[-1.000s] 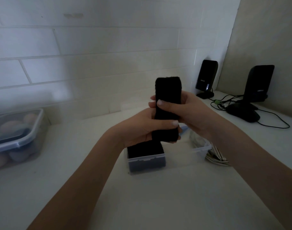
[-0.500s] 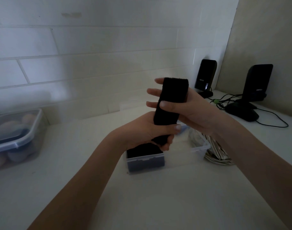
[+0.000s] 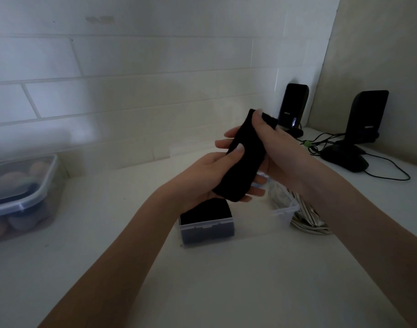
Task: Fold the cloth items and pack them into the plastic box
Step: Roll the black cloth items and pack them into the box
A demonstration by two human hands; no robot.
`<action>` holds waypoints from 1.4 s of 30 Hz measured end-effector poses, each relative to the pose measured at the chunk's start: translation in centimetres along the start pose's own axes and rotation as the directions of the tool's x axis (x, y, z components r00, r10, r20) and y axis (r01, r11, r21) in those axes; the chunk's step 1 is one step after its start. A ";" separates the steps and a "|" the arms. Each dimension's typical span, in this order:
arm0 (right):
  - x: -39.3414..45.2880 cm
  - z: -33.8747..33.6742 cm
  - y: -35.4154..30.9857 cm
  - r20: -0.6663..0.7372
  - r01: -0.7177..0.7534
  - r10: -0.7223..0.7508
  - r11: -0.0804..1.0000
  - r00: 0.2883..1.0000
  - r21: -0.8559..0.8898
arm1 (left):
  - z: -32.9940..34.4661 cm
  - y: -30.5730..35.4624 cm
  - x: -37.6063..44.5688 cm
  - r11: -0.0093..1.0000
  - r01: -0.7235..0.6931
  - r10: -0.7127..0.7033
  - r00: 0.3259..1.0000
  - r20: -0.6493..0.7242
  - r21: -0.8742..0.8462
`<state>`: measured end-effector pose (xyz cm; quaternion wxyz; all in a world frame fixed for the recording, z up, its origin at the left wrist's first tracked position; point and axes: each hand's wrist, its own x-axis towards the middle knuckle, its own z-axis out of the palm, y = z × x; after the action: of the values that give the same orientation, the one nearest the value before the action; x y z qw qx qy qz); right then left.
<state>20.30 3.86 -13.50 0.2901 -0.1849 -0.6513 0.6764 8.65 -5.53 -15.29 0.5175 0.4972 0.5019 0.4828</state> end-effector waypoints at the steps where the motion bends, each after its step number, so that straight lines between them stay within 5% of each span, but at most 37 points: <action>1: 0.0 0.1 -0.2 0.029 -0.020 0.020 1.000 0.999 0.010 | -0.2 0.0 0.0 0.999 -0.004 0.004 1.000 0.001 -0.052; 4: 0.0 0.4 -0.3 0.073 -0.054 0.056 0.998 0.996 -0.037 | -0.6 -0.1 0.2 0.993 -0.045 0.043 0.999 -0.020 -0.111; 10: 0.1 0.8 0.8 0.093 0.103 -0.073 0.923 0.993 -0.371 | -1.0 -0.4 0.6 0.986 -0.153 0.140 0.975 -0.176 -0.065; 16: -0.1 1.0 0.9 0.169 0.239 -0.188 0.899 0.968 -0.366 | -1.0 -0.3 0.5 0.988 -0.138 0.124 0.975 -0.186 -0.063; 22: 0.2 0.5 0.6 0.173 0.274 -0.230 0.913 0.958 -0.303 | -1.7 0.3 -0.1 0.981 0.003 0.014 0.996 0.084 -0.194; 30: 0.0 0.7 1.1 0.254 0.314 -0.241 0.900 0.937 -0.303 | -1.1 -0.5 0.5 0.993 -0.055 0.048 0.997 -0.062 -0.106; 32: -0.1 0.6 1.2 0.281 0.413 -0.309 0.771 0.908 -0.484 | -1.0 -0.4 0.5 0.988 -0.052 0.042 0.997 -0.069 -0.144; 35: -0.2 -0.1 1.0 0.375 0.469 -0.301 0.365 0.877 -0.804 | -1.2 -0.3 0.5 0.983 -0.047 0.036 0.997 -0.066 -0.180; 40: -1.2 0.1 0.2 0.405 0.429 -0.297 0.017 0.865 -0.903 | -1.4 -0.1 0.4 0.953 -0.012 0.002 0.999 -0.032 -0.304; 42: -1.4 0.2 0.2 0.419 0.431 -0.329 -0.038 0.846 -0.901 | -1.6 0.1 0.3 0.920 -0.019 0.022 1.000 0.003 -0.393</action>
<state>21.19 2.82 -13.87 0.2385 -0.1164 -0.9634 -0.0381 7.06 -5.16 -15.25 0.6034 0.3903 0.3880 0.5771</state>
